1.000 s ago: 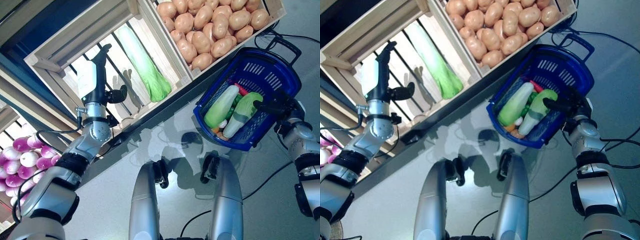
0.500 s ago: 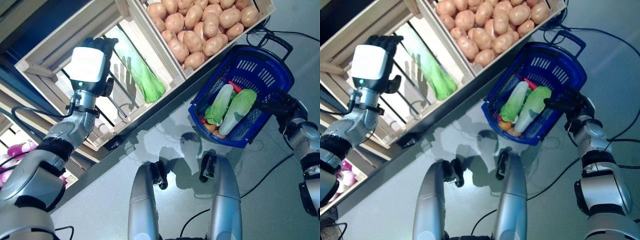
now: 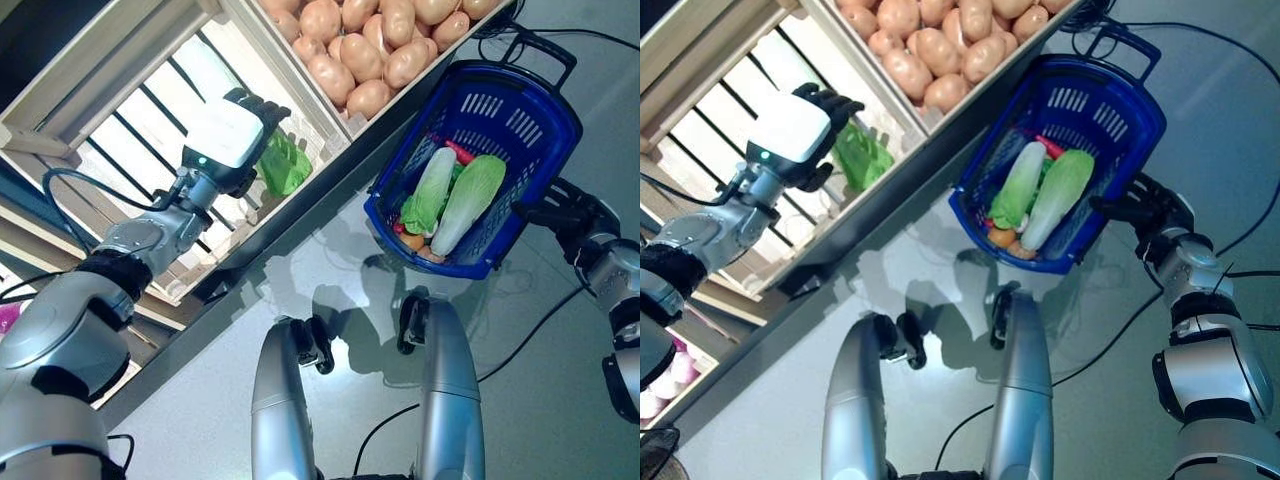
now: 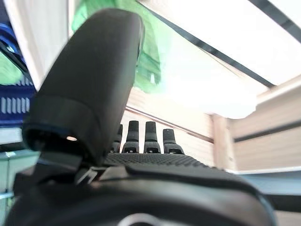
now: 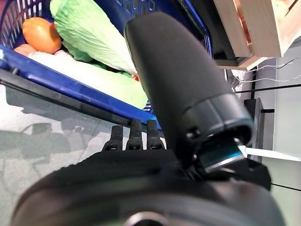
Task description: Put vegetables into the basket
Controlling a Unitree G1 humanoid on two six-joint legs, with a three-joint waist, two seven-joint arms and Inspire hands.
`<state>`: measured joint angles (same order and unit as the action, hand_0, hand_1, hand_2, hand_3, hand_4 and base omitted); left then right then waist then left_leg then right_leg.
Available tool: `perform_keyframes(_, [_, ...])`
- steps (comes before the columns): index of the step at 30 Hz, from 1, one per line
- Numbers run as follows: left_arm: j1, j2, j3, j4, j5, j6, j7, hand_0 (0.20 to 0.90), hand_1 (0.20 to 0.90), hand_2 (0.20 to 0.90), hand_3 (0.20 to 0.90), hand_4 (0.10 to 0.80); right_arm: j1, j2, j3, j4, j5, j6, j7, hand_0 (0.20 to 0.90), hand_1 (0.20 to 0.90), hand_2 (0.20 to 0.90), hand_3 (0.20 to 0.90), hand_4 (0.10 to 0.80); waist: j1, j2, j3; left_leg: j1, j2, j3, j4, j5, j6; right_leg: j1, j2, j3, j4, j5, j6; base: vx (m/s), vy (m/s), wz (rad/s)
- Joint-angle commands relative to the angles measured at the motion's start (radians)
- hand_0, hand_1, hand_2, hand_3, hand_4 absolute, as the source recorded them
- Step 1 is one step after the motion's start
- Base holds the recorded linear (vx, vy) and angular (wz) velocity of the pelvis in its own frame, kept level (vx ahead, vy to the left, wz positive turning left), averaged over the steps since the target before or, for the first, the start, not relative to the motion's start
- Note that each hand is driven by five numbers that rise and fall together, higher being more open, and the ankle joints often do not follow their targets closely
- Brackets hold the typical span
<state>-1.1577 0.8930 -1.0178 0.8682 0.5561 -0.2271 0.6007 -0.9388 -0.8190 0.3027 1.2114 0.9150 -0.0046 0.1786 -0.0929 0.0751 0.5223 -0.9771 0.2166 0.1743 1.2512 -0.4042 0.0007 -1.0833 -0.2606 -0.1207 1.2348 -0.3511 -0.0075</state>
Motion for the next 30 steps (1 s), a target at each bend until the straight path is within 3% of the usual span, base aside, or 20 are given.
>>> perform_keyframes(1, [-0.164, 0.091, 0.014, 0.031, -0.034, 0.04, 0.01, 0.9, 0.9, 0.9, 0.9, 0.8, -0.082, -0.091, 0.018, 0.003, 0.051, -0.059, 0.039, 0.9, 0.9, 0.9, 0.9, 0.8, -0.02, 0.01, -0.002, 0.006, 0.005, 0.003, -0.015, -0.039, -0.008, 0.064, -0.027, 0.025, -0.065, 0.049, 0.048, 0.0, 0.0, 0.0])
perform_keyframes(9, [-0.185, 0.096, -0.015, 0.044, 0.056, 0.027, -0.036, 0.9, 0.9, 0.9, 0.9, 0.8, -0.08, -0.095, 0.02, -0.01, 0.077, -0.064, 0.049, 0.9, 0.9, 0.9, 0.9, 0.8, -0.02, 0.004, -0.002, -0.075, 0.016, -0.008, 0.039, -0.051, -0.007, -0.012, -0.032, 0.031, -0.035, 0.06, 0.056, -0.026, 0.019, -0.02])
perform_keyframes(18, [-0.333, 0.092, -0.16, 0.028, 0.086, 0.145, -0.213, 0.9, 0.9, 0.9, 0.9, 0.8, -0.096, -0.105, 0.039, -0.04, 0.116, -0.06, 0.059, 0.9, 0.9, 0.9, 0.9, 0.8, -0.031, -0.006, -0.002, -0.24, 0.037, -0.029, 0.147, -0.059, 0.003, -0.16, -0.046, 0.048, 0.045, 0.066, 0.06, -0.04, -0.011, 0.0])
perform_keyframes(25, [-0.366, 0.095, -0.168, 0.024, 0.116, 0.17, -0.204, 0.9, 0.9, 0.9, 0.9, 0.8, -0.048, -0.106, 0.007, -0.087, 0.16, -0.056, 0.034, 0.9, 0.9, 0.9, 0.9, 0.8, -0.036, -0.016, -0.002, -0.299, 0.047, -0.036, 0.2, -0.075, 0.015, -0.216, -0.054, 0.05, 0.097, 0.051, 0.057, -0.02, -0.006, -0.01])
perform_keyframes(30, [-0.385, 0.092, -0.193, 0.023, 0.057, 0.183, -0.373, 0.9, 0.9, 0.9, 0.9, 0.8, -0.042, -0.113, -0.016, -0.083, 0.16, -0.061, 0.052, 0.9, 0.9, 0.9, 0.9, 0.8, -0.04, -0.022, -0.002, -0.307, 0.057, -0.041, 0.233, -0.086, 0.022, -0.223, -0.063, 0.047, 0.133, 0.037, 0.053, -0.001, -0.008, -0.02])
